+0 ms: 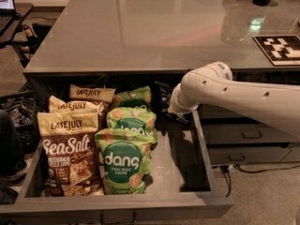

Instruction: Pick blue chip bag from top drawer and place on counter

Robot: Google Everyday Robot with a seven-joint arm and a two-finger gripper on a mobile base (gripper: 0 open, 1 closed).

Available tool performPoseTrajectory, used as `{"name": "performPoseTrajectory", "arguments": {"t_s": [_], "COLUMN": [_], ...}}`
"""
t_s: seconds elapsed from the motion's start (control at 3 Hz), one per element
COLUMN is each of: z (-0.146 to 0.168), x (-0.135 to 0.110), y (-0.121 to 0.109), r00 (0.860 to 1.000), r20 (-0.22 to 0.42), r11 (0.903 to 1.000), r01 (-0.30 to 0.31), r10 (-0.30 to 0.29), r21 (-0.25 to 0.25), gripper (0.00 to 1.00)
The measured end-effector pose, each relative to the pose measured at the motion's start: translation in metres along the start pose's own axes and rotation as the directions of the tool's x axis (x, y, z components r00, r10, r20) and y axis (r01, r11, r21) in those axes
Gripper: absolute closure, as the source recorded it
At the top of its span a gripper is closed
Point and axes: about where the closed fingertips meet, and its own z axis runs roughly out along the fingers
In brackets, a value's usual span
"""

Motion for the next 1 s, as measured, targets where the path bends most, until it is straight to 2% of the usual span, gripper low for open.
{"name": "performPoseTrajectory", "arguments": {"t_s": [0.67, 1.0], "z": [-0.035, -0.062], "x": [0.022, 0.024], "y": [0.003, -0.007], "r00": [0.992, 0.983], "r20": [-0.091, -0.115], "r11": [0.9956, 0.9890], "r01": [-0.090, -0.139], "r10": [0.092, 0.144], "r21": [0.023, 0.052], "gripper": [1.00, 1.00]}}
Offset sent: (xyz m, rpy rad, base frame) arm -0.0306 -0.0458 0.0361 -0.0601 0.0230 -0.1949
